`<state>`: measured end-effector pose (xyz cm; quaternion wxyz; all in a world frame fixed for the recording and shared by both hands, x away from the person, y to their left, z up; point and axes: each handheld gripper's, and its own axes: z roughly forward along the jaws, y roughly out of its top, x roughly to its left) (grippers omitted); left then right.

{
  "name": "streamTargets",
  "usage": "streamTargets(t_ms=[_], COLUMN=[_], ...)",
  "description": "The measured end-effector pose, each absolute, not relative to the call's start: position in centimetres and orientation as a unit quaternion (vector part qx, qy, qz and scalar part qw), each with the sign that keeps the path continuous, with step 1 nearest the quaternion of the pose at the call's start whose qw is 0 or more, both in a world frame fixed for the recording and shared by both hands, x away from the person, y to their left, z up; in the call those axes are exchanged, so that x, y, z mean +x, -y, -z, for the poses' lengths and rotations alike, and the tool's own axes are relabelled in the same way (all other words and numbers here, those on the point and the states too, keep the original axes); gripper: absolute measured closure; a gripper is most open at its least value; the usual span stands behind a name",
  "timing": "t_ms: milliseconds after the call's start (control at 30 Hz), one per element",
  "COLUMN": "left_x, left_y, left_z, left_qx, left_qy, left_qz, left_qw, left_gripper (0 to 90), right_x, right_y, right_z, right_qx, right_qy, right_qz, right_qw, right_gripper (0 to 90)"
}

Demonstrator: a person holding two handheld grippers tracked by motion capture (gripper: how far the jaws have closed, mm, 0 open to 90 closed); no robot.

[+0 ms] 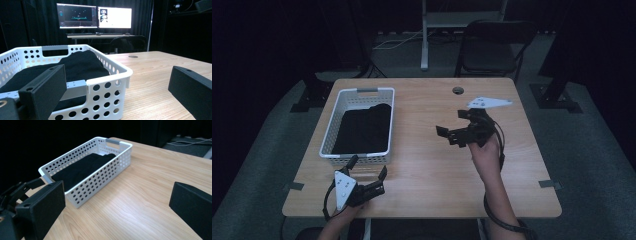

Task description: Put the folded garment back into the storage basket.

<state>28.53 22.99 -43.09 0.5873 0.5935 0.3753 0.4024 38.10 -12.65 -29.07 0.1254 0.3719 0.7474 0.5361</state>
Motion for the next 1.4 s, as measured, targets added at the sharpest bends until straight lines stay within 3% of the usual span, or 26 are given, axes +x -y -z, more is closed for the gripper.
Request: streamTargets(t_ms=[600, 1400], left_x=[28.5, 28.5], left_y=[-23.0, -23.0], left_z=[43.1, 43.1], left_qx=[0.593, 0.593], left_qy=[-0.376, -0.378], left_qz=[-0.403, -0.404], left_qw=[0.586, 0.585], left_gripper=[2.9, 2.9], right_x=[35.2, 32.4], right_y=[17.4, 21.4], right_z=[29.9, 34.8], right_qx=[0.398, 0.452], right_qy=[-0.736, -0.713], right_qz=[-0.529, -0.520], right_qw=[0.145, 0.127], right_gripper=[0.7, 0.7])
